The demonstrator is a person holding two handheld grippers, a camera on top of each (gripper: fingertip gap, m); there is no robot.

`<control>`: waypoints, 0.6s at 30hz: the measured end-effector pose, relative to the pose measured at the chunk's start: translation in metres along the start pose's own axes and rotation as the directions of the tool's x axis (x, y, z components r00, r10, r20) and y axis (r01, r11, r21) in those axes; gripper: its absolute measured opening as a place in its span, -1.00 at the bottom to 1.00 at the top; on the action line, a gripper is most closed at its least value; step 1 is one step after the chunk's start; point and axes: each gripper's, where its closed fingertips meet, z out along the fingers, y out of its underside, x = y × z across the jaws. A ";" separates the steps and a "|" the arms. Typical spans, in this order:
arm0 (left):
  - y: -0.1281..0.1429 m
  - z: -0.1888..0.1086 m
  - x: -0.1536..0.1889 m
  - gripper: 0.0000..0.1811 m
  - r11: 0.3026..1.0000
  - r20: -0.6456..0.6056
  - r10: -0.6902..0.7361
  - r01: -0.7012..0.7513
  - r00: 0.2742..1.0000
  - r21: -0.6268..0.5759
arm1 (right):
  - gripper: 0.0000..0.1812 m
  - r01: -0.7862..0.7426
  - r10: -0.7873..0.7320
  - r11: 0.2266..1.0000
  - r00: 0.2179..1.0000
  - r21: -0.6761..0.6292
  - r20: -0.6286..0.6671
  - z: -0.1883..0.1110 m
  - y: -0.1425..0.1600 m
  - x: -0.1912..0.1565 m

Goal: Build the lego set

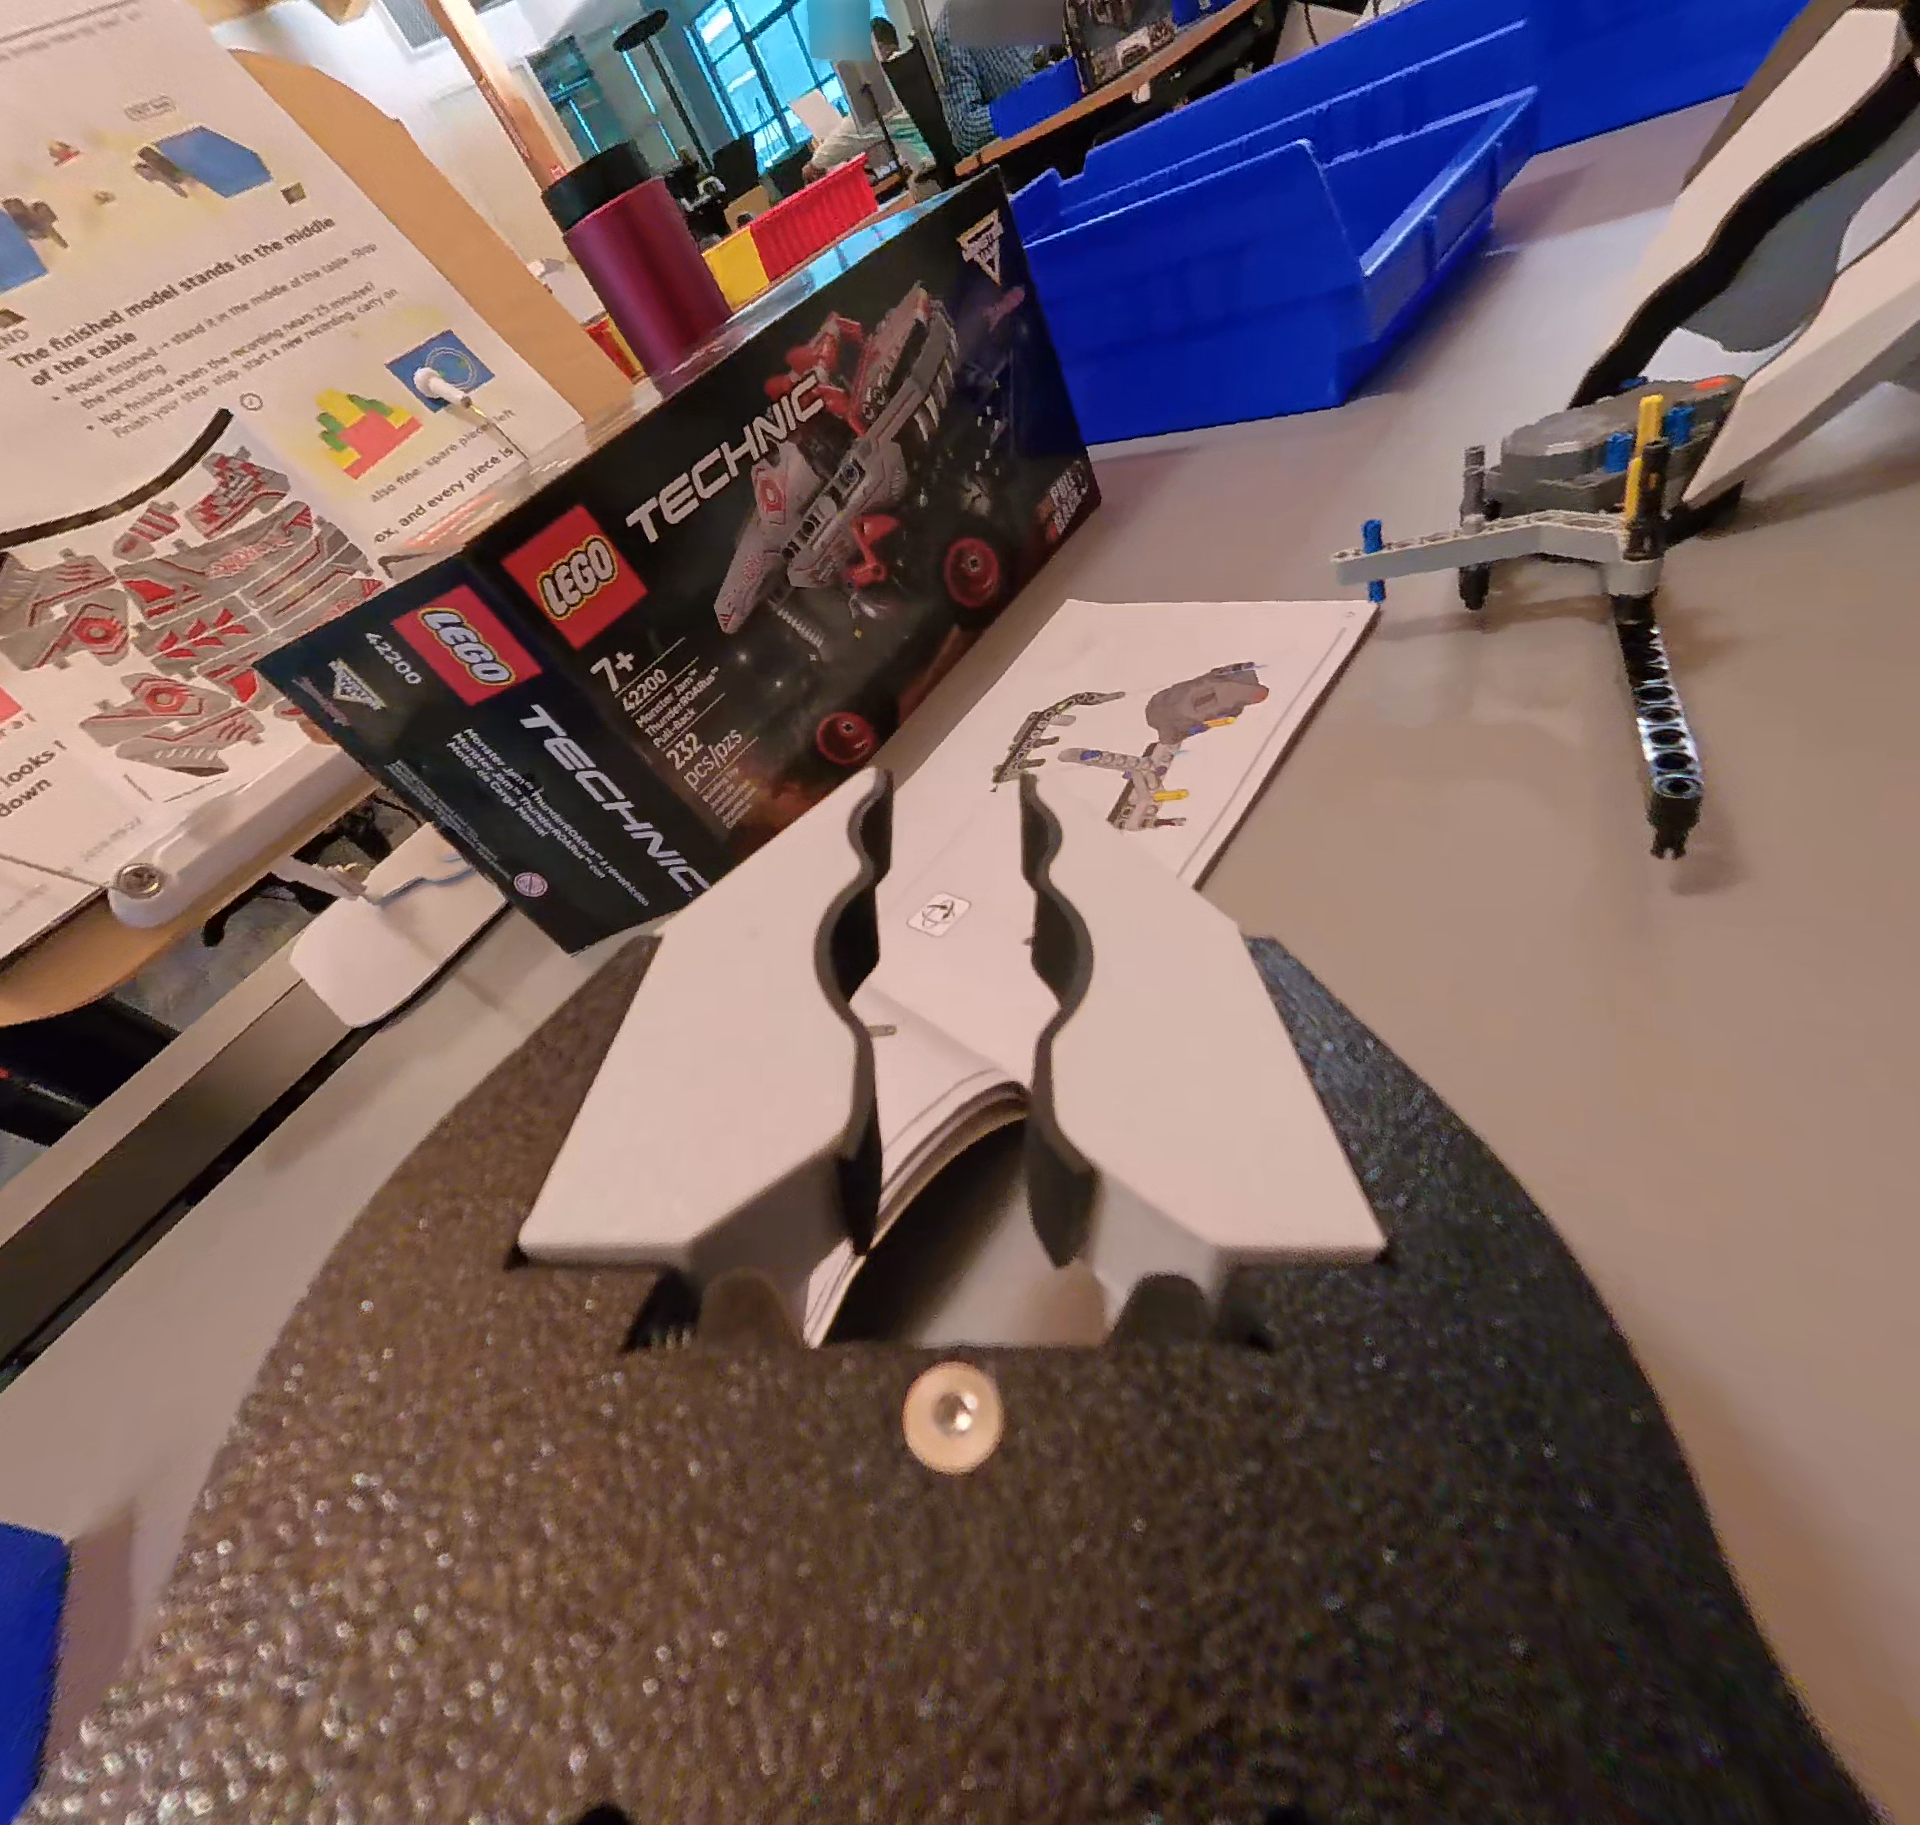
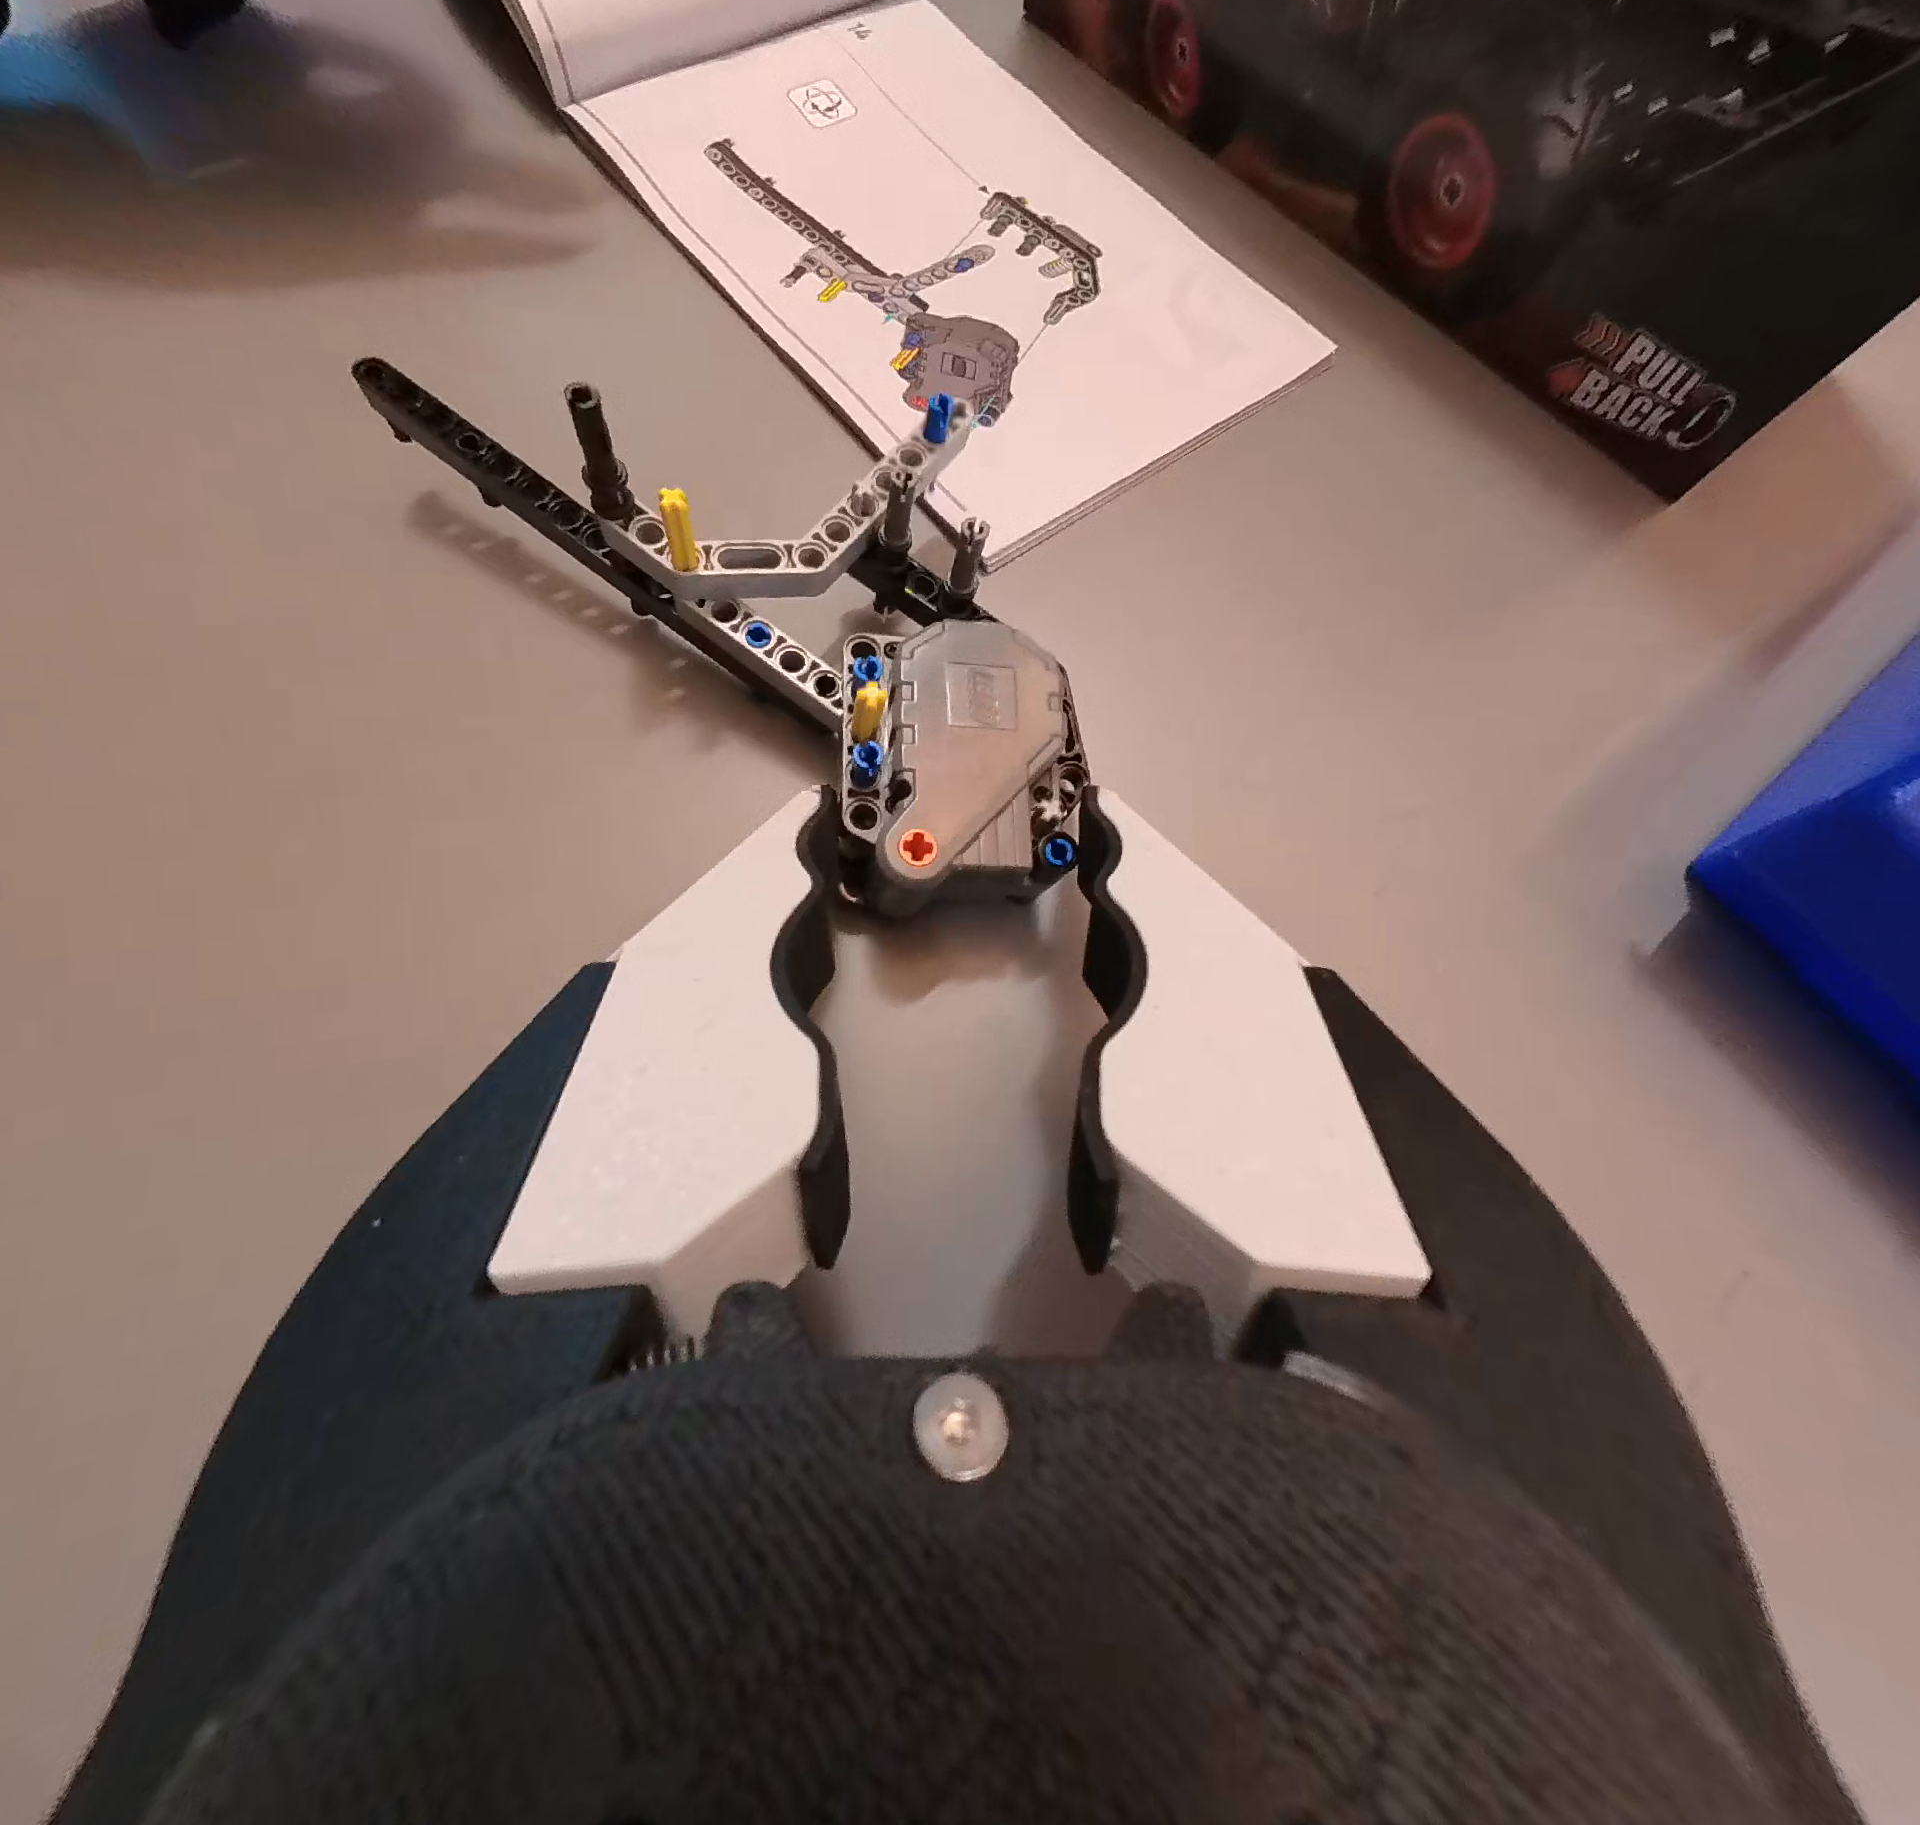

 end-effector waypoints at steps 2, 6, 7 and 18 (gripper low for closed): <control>-0.001 -0.001 0.000 -0.77 1.000 0.005 0.007 -0.007 1.000 0.006 | -0.51 -0.001 0.001 1.000 1.000 -0.005 0.005 0.000 0.001 -0.001; -0.002 -0.001 0.001 -0.79 1.000 0.010 0.008 -0.008 1.000 0.010 | -0.51 -0.006 0.007 1.000 1.000 -0.006 0.031 -0.001 0.002 -0.006; -0.001 -0.001 0.001 -0.79 1.000 0.011 0.011 -0.011 1.000 0.007 | -0.51 -0.006 0.006 1.000 1.000 -0.006 0.031 -0.001 0.001 -0.006; 0.000 -0.001 0.000 -0.82 0.994 0.063 0.105 -0.104 0.992 -0.014 | -0.29 -0.038 0.040 0.991 0.999 0.131 -0.009 -0.025 -0.009 0.012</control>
